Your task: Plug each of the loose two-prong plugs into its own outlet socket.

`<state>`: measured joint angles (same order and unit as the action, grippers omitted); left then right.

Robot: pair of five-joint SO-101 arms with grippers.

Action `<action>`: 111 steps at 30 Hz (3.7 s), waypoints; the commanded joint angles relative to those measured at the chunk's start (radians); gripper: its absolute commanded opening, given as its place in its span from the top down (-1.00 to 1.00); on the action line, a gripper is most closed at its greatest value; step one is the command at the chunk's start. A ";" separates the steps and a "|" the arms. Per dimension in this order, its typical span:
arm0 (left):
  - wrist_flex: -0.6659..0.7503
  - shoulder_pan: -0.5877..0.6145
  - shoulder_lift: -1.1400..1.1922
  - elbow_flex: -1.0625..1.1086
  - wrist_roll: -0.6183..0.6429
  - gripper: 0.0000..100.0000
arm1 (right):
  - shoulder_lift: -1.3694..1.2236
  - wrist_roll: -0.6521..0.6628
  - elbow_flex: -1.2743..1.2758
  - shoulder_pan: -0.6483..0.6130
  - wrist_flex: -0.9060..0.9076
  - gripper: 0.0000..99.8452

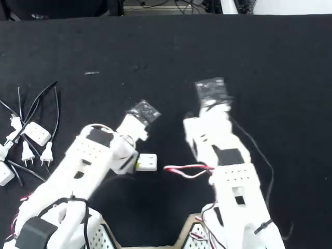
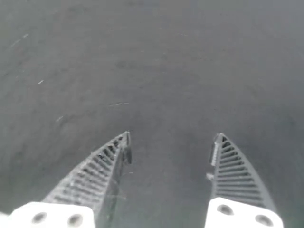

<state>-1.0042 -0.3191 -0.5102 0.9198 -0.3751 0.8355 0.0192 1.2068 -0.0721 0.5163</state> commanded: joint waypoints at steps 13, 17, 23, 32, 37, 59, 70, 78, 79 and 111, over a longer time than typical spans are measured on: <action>0.143 -0.131 0.063 -0.130 0.298 0.51 | 0.030 -0.157 -0.051 0.163 -0.026 0.48; 0.086 -0.130 0.239 -0.242 0.358 0.51 | 0.030 -0.157 -0.051 0.157 -0.026 0.48; -0.002 -0.130 0.477 -0.433 0.400 0.52 | 0.030 -0.150 -0.051 0.155 -0.026 0.48; -0.002 -0.082 0.548 -0.470 0.379 0.52 | 0.030 -0.150 -0.051 0.155 -0.026 0.48; 0.000 0.028 0.548 -0.487 0.295 0.52 | 0.030 -0.150 -0.051 0.155 -0.026 0.48; -0.101 -0.058 0.190 -0.222 -0.061 0.52 | 0.030 -0.149 -0.041 0.121 -0.026 0.48; 0.137 0.090 0.186 -0.090 -0.055 0.52 | 0.030 -0.149 -0.041 0.118 -0.026 0.48; 0.120 0.101 0.186 -0.090 -0.086 0.52 | 0.030 -0.149 -0.041 0.118 -0.026 0.48; 0.104 0.101 0.186 -0.091 -0.087 0.52 | 0.030 -0.149 -0.041 0.118 -0.026 0.48; 0.058 0.251 0.244 -0.203 -0.117 0.52 | 0.030 -0.149 -0.041 0.118 -0.026 0.48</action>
<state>-0.9674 -0.1366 -0.2570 0.7388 -0.4887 0.8355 -0.1281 1.2068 0.0690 0.5163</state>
